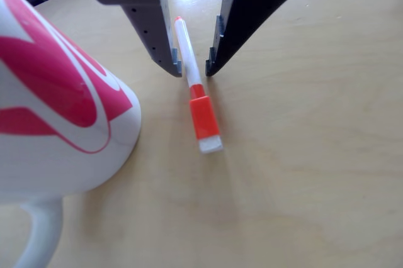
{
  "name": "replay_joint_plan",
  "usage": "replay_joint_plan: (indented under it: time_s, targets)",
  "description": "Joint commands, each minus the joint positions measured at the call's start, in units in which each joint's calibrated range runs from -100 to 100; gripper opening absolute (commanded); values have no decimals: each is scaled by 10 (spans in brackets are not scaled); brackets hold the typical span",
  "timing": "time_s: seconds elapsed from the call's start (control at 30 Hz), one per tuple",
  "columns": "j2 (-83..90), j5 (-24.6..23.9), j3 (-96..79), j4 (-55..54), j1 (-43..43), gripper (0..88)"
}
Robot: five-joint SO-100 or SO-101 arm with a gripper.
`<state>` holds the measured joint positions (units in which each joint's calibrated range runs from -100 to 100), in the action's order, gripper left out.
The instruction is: Grab the pen and place it in the cup.
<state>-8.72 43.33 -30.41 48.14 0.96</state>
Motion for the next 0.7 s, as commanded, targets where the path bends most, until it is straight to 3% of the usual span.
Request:
replay_joint_plan:
  time_s: [0.0,0.67]
  targets:
    - [-2,-2,25,-3,5,113]
    - [-4,-6,21,4,-3,111]
